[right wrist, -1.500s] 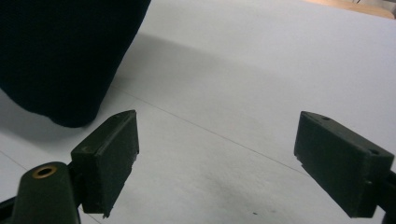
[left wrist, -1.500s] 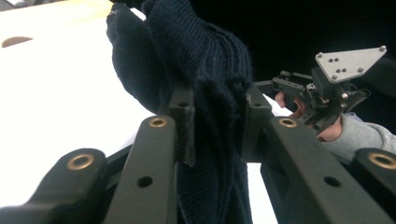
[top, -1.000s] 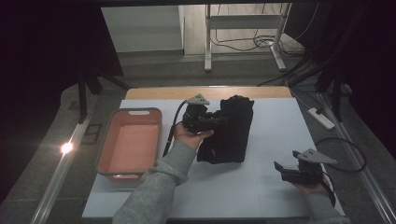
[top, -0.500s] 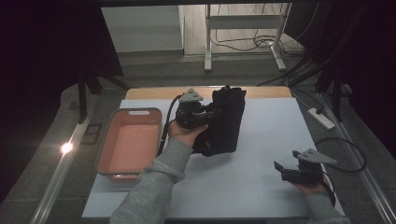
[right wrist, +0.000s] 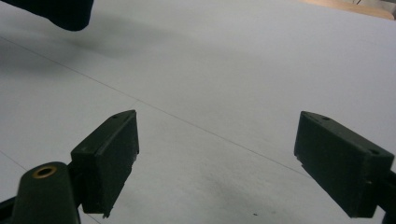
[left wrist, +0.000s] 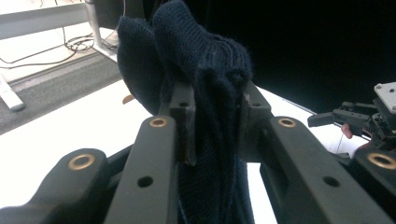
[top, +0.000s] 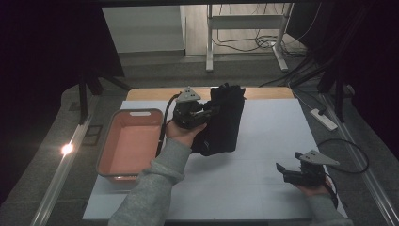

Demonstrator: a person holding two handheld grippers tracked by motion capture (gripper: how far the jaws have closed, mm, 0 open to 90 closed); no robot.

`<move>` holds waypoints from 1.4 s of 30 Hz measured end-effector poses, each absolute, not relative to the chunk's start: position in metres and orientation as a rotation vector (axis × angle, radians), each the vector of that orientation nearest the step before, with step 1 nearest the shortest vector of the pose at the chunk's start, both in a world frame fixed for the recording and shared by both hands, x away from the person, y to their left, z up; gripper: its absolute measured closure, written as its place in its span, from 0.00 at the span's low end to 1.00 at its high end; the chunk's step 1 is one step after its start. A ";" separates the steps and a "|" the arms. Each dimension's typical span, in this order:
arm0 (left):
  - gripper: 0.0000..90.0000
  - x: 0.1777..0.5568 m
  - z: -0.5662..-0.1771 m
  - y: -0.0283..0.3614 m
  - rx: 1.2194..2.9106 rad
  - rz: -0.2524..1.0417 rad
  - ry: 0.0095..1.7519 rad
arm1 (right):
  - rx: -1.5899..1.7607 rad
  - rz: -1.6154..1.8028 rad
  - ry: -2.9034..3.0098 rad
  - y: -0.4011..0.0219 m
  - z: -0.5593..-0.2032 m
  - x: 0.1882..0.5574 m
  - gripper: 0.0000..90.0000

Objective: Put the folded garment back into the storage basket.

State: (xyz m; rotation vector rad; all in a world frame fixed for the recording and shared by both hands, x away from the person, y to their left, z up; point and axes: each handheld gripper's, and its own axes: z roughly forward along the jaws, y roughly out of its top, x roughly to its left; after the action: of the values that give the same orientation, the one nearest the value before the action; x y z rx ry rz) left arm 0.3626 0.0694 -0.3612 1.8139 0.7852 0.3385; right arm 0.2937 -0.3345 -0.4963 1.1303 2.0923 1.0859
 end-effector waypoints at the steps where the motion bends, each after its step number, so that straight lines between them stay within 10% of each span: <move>1: 0.80 0.362 -0.360 0.071 1.810 0.342 0.787 | 1.131 1.086 2.092 -0.335 -0.496 0.294 0.16; 42: 0.80 0.346 -0.338 0.139 1.678 0.370 0.847 | 1.135 1.074 2.094 -0.334 -0.497 0.295 0.16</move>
State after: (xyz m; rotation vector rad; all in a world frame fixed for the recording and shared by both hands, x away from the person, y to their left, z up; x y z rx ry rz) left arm 0.3457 0.1391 -0.3378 1.6783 0.8469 0.3699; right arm 0.2945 -0.3343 -0.4971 1.1355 2.0939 1.0738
